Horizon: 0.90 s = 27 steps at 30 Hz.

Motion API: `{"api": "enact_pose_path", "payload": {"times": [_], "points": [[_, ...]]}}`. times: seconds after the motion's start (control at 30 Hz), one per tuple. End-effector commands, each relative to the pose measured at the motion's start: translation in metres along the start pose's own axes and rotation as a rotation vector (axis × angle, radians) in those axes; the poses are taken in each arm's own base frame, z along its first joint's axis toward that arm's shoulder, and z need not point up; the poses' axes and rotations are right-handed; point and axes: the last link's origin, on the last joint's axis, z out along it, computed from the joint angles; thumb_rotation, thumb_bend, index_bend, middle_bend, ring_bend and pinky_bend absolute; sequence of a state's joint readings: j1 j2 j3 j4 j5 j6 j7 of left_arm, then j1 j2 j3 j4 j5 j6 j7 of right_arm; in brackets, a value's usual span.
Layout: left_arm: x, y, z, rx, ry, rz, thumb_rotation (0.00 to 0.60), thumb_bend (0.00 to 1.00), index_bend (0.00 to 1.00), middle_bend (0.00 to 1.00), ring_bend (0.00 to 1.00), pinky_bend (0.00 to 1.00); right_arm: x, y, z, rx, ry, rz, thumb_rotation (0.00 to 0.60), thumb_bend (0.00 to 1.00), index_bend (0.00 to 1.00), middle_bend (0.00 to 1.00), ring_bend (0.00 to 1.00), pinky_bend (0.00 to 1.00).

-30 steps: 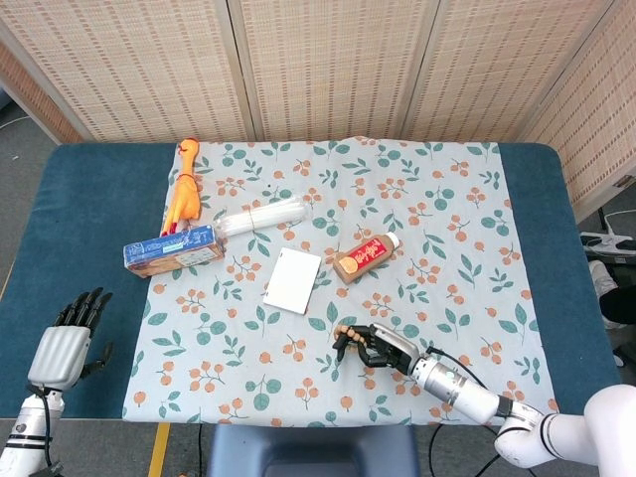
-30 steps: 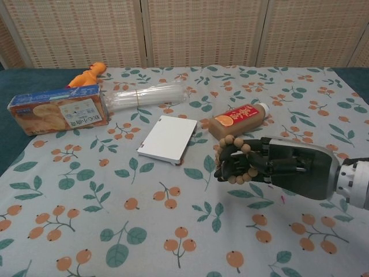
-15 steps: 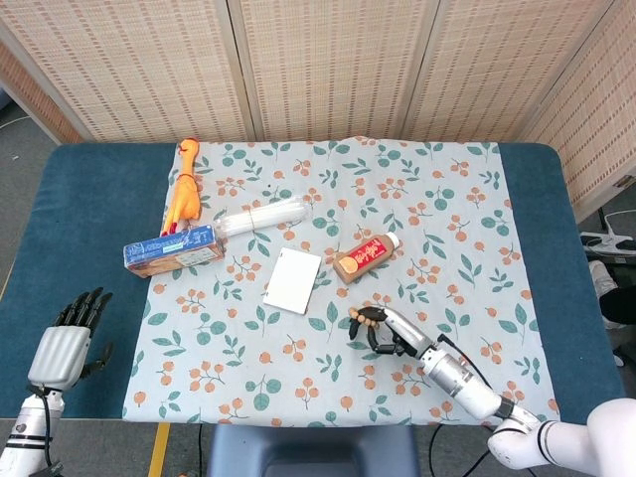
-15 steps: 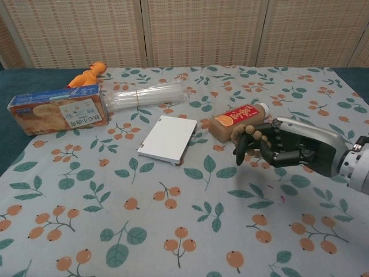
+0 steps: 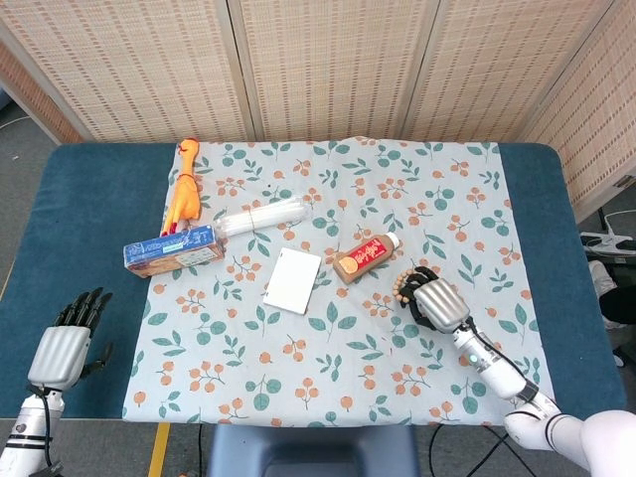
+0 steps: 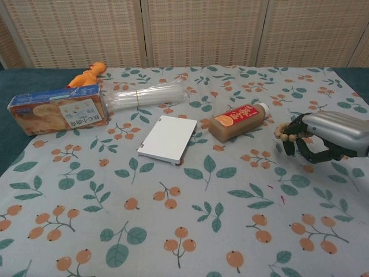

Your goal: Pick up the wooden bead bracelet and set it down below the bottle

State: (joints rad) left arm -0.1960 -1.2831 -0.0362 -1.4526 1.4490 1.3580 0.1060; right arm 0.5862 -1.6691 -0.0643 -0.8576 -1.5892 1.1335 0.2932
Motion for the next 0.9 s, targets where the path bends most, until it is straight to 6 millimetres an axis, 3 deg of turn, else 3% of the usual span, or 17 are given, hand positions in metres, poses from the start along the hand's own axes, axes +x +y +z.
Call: {"api": "enact_pose_path", "payload": {"times": [0.03, 0.1, 0.13, 0.2, 0.3, 0.47, 0.57, 0.9], "points": [[0.000, 0.000, 0.000, 0.000, 0.000, 0.000, 0.600, 0.44, 0.00, 0.00, 0.00, 0.16, -0.009, 0.005, -0.004, -0.018, -0.075, -0.057, 0.600, 1.00, 0.55, 0.50, 0.21, 0.16], [0.000, 0.000, 0.000, 0.000, 0.000, 0.000, 0.600, 0.44, 0.00, 0.00, 0.00, 0.16, -0.011, 0.007, -0.006, -0.029, -0.105, -0.073, 0.600, 0.99, 0.53, 0.50, 0.22, 0.16], [0.000, 0.000, 0.000, 0.000, 0.000, 0.000, 0.600, 0.44, 0.00, 0.00, 0.00, 0.16, -0.011, 0.008, -0.006, -0.032, -0.111, -0.077, 0.600, 0.94, 0.51, 0.50, 0.21, 0.16], [0.000, 0.000, 0.000, 0.000, 0.000, 0.000, 0.600, 0.44, 0.00, 0.00, 0.00, 0.16, -0.011, 0.008, -0.008, -0.039, -0.116, -0.073, 0.600, 0.78, 0.45, 0.49, 0.21, 0.16], [0.000, 0.000, 0.000, 0.000, 0.000, 0.000, 0.600, 0.44, 0.00, 0.00, 0.00, 0.16, -0.010, 0.012, -0.010, -0.057, -0.144, -0.109, 0.600, 0.47, 0.28, 0.39, 0.15, 0.14], [0.000, 0.000, 0.000, 0.000, 0.000, 0.000, 0.600, 0.44, 0.00, 0.00, 0.00, 0.16, -0.008, 0.014, -0.012, -0.065, -0.179, -0.164, 0.600, 0.27, 0.09, 0.25, 0.04, 0.05], [0.000, 0.000, 0.000, 0.000, 0.000, 0.000, 0.600, 0.44, 0.00, 0.00, 0.00, 0.16, -0.004, 0.014, -0.015, -0.052, -0.234, -0.277, 0.600, 0.19, 0.00, 0.18, 0.00, 0.00], [0.000, 0.000, 0.000, 0.000, 0.000, 0.000, 0.600, 0.44, 0.00, 0.00, 0.00, 0.16, 0.026, 0.004, -0.031, -0.086, -0.116, -0.379, 0.600, 0.18, 0.00, 0.12, 0.00, 0.00]]}}
